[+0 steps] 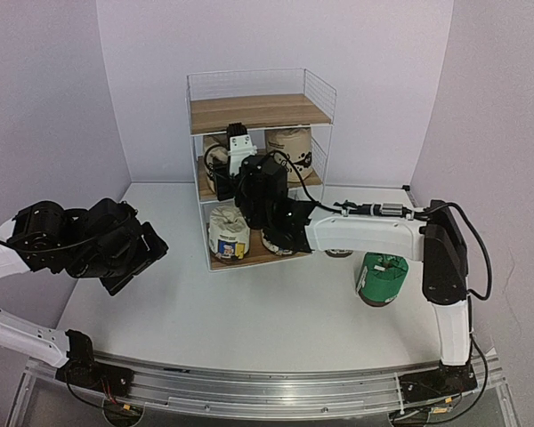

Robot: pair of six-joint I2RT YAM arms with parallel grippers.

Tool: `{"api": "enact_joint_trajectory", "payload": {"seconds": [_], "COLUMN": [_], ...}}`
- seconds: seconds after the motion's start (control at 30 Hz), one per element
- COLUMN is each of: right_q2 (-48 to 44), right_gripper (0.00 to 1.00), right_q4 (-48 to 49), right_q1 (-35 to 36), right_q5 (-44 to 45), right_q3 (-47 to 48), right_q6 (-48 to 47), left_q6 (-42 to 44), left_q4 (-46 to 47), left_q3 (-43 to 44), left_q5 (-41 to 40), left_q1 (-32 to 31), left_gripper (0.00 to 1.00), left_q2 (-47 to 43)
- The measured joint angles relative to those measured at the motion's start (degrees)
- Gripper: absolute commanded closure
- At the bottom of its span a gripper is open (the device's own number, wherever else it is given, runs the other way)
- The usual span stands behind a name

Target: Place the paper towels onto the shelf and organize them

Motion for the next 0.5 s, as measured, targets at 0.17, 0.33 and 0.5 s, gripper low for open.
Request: {"api": "enact_joint_trajectory", "payload": {"seconds": [0.17,0.33,0.5], "right_q2": [1.4,1.9,2.0], "right_gripper": [0.72,0.45,0.26], "right_q4": [0.7,0.9,1.2], "right_q1": [-0.2,-0.4,-0.5], "right_q5": [0.6,1.0,1.0], "right_q3": [1.4,2.0,2.0], "right_q6": [0.5,1.2,2.1], "left_q6": [0.0,0.0,0.0], "left_q4": [0.5,0.5,0.5], "left_q3": [-0.5,-0.9,-0.9], "left_q5": [0.2,0.7,0.9], "left_q1": [0.0,0.0,0.0], "left_gripper": [0.0,0.0,0.0], "left_q2": [-0.3,-0.5,-1.1]}}
